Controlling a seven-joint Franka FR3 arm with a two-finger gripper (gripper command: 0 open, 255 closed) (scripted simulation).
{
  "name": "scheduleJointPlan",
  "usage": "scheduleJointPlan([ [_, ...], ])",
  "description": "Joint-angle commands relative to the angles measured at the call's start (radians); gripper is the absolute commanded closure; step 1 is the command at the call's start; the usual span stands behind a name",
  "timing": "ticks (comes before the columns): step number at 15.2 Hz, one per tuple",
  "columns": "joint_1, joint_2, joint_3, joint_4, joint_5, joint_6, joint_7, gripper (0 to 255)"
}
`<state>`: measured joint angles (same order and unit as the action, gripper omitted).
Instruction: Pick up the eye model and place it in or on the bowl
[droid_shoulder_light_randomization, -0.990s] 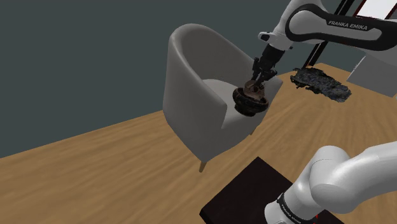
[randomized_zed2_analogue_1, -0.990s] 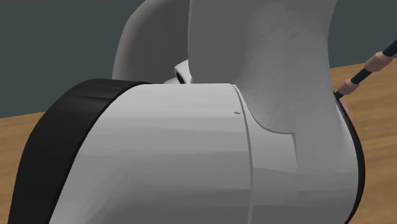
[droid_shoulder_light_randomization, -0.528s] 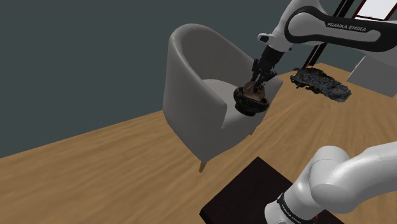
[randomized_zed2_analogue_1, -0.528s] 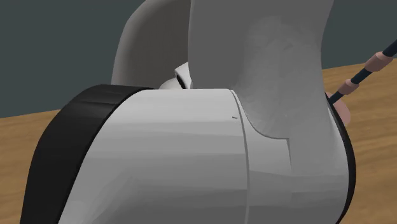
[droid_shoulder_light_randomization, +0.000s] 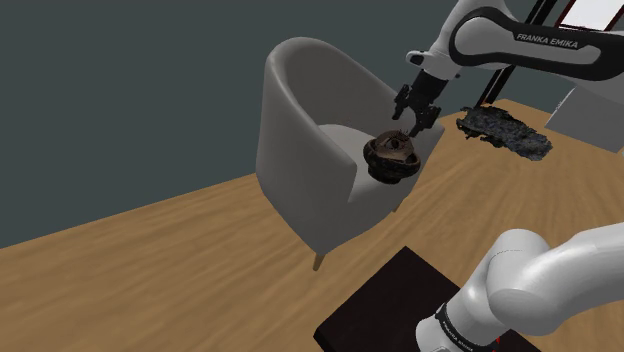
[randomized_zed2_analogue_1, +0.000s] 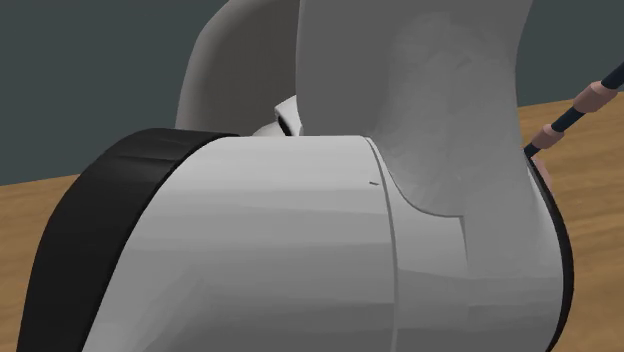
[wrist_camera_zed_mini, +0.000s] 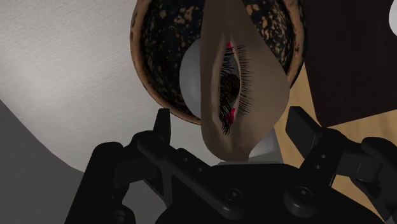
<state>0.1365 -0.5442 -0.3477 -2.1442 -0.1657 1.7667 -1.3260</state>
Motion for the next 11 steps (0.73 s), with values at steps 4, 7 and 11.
scheduleJointPlan([
  [4, 0.005, 0.012, 0.011, 0.125, 0.010, -0.114, -0.005, 0],
  [7, 0.005, 0.012, 0.011, 0.125, 0.010, -0.114, -0.005, 0],
  [11, 0.005, 0.012, 0.011, 0.125, 0.010, -0.113, -0.005, 0],
])
